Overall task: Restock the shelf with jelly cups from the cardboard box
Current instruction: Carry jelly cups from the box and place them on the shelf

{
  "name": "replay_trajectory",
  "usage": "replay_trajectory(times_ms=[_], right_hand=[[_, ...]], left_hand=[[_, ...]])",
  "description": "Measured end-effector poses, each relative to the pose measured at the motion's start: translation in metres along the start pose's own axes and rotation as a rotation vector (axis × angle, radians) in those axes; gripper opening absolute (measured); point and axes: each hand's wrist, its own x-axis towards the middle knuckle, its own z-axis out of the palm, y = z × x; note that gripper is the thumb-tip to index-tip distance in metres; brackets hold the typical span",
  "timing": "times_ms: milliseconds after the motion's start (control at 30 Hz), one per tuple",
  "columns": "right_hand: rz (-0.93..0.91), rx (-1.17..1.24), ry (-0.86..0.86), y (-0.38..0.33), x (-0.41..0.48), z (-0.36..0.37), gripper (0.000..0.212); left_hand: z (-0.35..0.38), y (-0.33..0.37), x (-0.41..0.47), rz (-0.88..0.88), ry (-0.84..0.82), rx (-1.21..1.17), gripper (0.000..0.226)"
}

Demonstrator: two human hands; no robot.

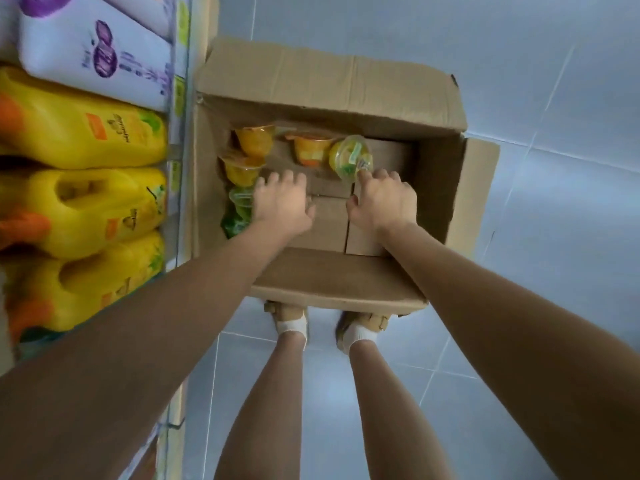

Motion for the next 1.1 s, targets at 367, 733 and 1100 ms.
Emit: replay_trajectory(times_ms=[367, 733, 1100], right_hand=[[-0.073, 0.024, -0.033, 0.02, 0.089, 0.054, 0.081], [-0.027, 0.053, -0.039, 0.013, 0.082, 0.087, 0.064], [-0.213, -0.085, -0.135, 0.011, 0.087, 0.088, 0.073]], left_hand=[[0.034, 0.006, 0.107, -0.204, 0.092, -0.409, 0.05], [0.085, -0.001, 0.089, -0.35, 0.066, -0.921, 0.072], [0.096, -0.015, 0.076, -0.172, 0.004, -0.854, 0.067]])
